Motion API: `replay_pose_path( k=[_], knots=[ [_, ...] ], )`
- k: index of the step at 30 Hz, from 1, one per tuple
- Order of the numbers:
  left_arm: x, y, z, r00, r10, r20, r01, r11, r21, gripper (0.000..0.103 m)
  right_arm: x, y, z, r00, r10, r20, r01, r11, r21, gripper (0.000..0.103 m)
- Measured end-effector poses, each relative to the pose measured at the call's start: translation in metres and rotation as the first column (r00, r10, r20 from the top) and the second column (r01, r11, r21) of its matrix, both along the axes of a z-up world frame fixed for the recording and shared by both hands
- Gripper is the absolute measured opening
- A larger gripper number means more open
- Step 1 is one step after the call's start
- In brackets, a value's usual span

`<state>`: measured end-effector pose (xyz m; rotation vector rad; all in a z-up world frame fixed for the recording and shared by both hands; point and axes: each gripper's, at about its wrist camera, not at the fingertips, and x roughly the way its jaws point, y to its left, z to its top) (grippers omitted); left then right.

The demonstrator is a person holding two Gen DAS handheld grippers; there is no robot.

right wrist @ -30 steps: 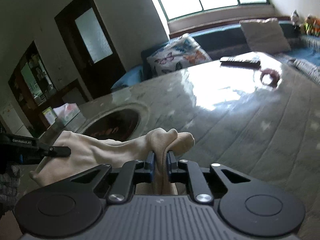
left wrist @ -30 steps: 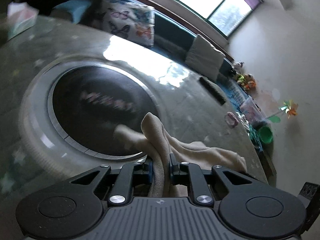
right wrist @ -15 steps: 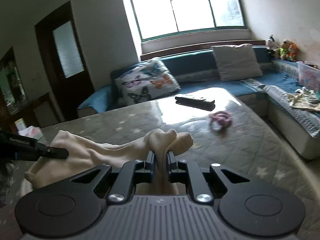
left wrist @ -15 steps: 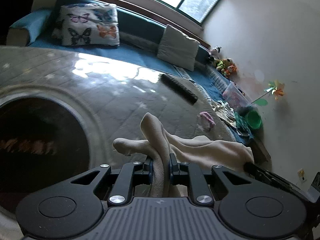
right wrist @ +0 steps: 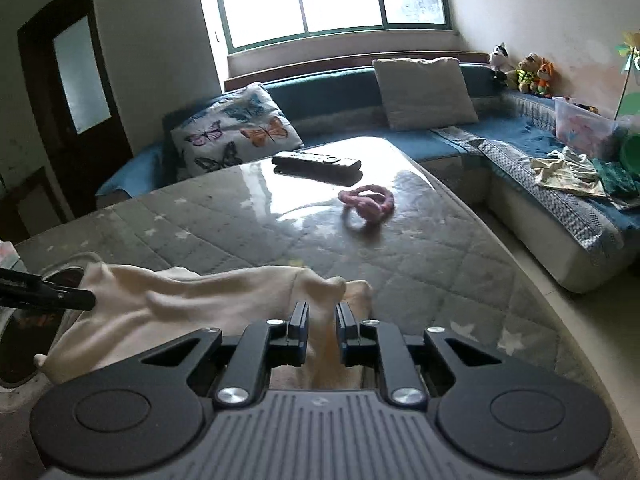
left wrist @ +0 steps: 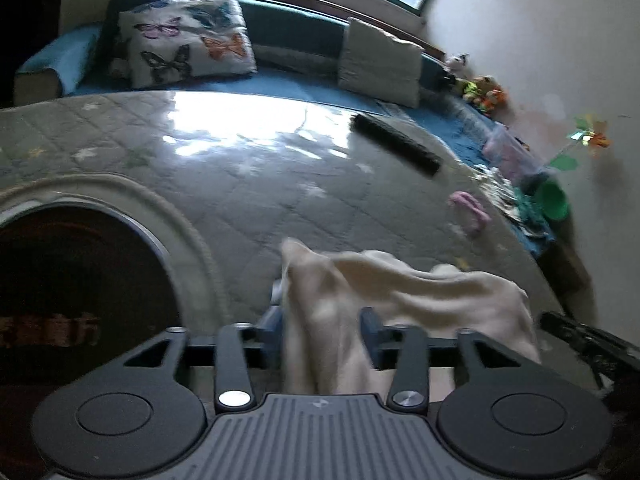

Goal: Fold clothes
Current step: 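Open both grippers and lay the folded bundle flat on the table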

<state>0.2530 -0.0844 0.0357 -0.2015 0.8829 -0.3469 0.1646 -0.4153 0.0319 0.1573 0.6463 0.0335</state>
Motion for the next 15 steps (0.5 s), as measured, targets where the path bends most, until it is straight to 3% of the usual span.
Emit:
replay_pose_path(
  k=[6, 15],
  knots=[
    [0.008, -0.006, 0.002, 0.999, 0.006, 0.032, -0.008, 0.999, 0.051, 0.068, 0.012, 0.009, 0.004, 0.999, 0.045, 0.023, -0.045, 0.999, 0.004, 0.033],
    [0.024, -0.040, -0.004, 0.996, -0.059, 0.068, 0.049, 0.988, 0.146, 0.081, 0.045, 0.040, 0.001, 0.991, 0.130, 0.007, -0.130, 0.991, -0.032, 0.038]
  ],
)
